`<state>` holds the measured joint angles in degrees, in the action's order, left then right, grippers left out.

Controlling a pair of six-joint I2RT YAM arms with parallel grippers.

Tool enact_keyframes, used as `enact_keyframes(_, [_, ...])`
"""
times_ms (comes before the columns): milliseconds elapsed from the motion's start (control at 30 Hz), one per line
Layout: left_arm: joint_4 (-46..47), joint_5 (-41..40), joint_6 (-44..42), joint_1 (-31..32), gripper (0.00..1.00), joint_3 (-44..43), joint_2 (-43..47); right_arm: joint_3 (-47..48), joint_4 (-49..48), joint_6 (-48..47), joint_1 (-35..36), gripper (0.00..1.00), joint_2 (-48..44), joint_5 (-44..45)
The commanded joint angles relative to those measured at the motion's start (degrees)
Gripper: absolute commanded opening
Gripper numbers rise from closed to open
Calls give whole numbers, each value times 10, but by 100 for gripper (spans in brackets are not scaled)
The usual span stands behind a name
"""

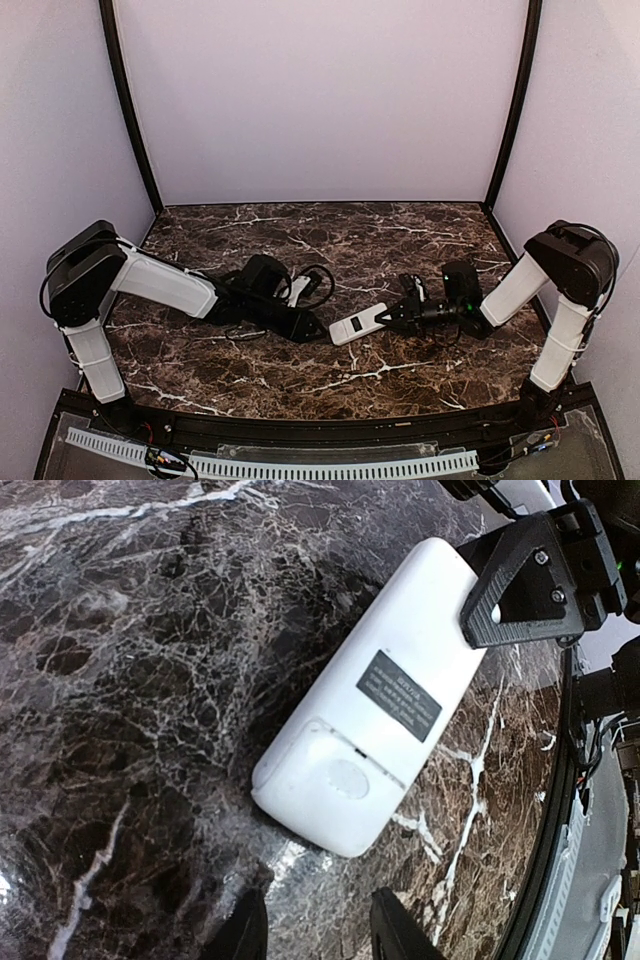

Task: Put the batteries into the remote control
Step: Press the battery cover on the remote control.

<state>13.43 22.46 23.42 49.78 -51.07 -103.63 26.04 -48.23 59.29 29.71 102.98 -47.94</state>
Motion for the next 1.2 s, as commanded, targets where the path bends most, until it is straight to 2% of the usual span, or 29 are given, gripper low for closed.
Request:
enact_keyframes(0, [10,30,38,4,34,-9,-20,3,36,-4,7,0,1,23])
enact_keyframes(1167, [-45,74,42,9,13,-96,-114,24,45,-17,29,0,12,17])
